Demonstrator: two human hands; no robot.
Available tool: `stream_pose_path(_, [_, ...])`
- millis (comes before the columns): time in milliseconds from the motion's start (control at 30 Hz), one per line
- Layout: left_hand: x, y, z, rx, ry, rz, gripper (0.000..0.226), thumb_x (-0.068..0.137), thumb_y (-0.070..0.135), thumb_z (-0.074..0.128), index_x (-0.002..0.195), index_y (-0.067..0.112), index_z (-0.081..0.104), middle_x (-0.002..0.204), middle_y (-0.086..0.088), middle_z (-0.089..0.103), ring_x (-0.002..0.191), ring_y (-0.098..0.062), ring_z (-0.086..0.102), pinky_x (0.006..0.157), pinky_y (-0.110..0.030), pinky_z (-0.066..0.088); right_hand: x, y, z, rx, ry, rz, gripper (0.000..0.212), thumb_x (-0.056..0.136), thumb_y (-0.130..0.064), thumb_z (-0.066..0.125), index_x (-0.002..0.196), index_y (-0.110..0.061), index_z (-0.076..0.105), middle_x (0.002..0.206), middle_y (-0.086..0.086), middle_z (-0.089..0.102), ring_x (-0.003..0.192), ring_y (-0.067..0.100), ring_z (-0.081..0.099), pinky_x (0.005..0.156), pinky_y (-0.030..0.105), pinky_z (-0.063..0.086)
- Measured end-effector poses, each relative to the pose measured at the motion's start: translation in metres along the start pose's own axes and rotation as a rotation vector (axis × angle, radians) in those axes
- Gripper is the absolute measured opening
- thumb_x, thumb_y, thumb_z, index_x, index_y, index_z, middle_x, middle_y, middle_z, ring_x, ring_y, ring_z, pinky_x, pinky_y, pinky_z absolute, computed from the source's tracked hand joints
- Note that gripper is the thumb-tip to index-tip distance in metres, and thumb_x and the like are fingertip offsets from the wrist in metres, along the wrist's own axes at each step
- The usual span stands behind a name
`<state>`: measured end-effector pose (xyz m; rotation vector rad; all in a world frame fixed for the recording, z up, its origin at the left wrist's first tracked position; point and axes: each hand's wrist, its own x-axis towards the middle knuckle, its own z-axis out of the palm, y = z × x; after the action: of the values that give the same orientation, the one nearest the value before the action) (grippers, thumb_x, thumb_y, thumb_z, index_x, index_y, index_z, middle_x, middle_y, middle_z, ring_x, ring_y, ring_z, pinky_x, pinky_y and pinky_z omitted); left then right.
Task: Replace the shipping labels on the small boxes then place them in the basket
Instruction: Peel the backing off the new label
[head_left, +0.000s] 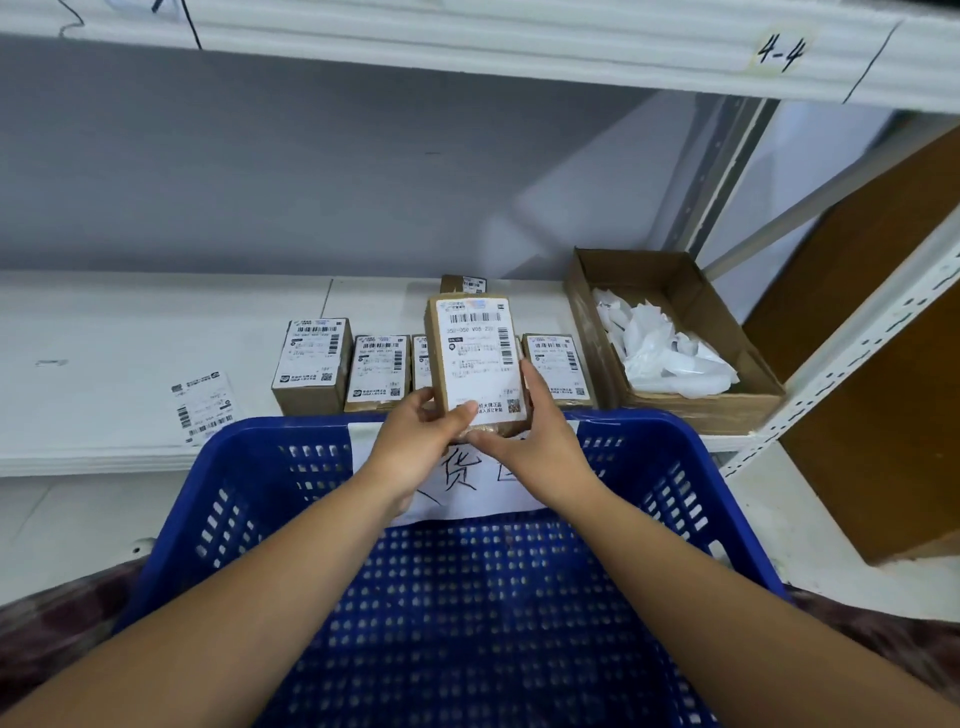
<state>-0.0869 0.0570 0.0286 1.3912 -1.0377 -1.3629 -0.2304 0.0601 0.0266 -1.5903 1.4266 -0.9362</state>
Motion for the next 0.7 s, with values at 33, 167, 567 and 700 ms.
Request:
stream_pose_path(33, [0.007, 0.001, -0.002, -0.004, 0.001, -0.012, 0.019, 0.089, 0.022, 0.065, 0.106, 0.024, 0.056, 0.1, 0.003, 0.068, 0.089, -0.01, 0.066, 0.081, -0.026, 0.051, 0.007, 0.0, -0.002, -0.012, -0.01, -0.004, 0.07, 0.079, -0.022, 0.079, 0.12, -0.056, 0.034, 0.119, -0.029, 0.053, 0.109, -0.004, 0.053, 0.082, 0.01, 0.049])
stream_pose_path(167, [0.045, 0.005, -0.012, -0.055, 0.021, -0.005, 0.025, 0.09, 0.018, 0.063, 0.114, 0.02, 0.058, 0.104, -0.001, 0.069, 0.088, -0.01, 0.067, 0.073, -0.022, 0.053, 0.044, 0.002, 0.003, -0.001, -0.004, 0.006, 0.071, 0.085, -0.019, 0.075, 0.141, -0.037, 0.036, 0.117, -0.022, 0.052, 0.105, -0.001, 0.051, 0.075, 0.006, 0.042])
stream_pose_path(567, [0.183, 0.02, -0.048, -0.045, 0.262, -0.035, 0.045, 0.093, 0.015, 0.059, 0.136, 0.008, 0.045, 0.123, -0.008, 0.063, 0.097, -0.026, 0.067, 0.081, -0.03, 0.056, 0.157, 0.019, 0.034, -0.346, -0.035, 0.07, 0.057, 0.096, -0.022, 0.058, 0.148, -0.026, 0.034, 0.143, 0.005, 0.051, 0.124, 0.022, 0.052, 0.089, 0.021, 0.037])
stream_pose_path(700, [0.218, 0.013, -0.054, 0.073, 0.331, -0.033, 0.033, 0.094, 0.015, 0.057, 0.126, 0.007, 0.054, 0.119, -0.009, 0.065, 0.097, -0.028, 0.066, 0.089, -0.038, 0.053, 0.185, 0.032, 0.032, -0.521, -0.044, 0.084, 0.048, 0.094, -0.016, 0.055, 0.141, -0.024, 0.048, 0.133, 0.014, 0.052, 0.11, 0.026, 0.056, 0.091, 0.028, 0.044])
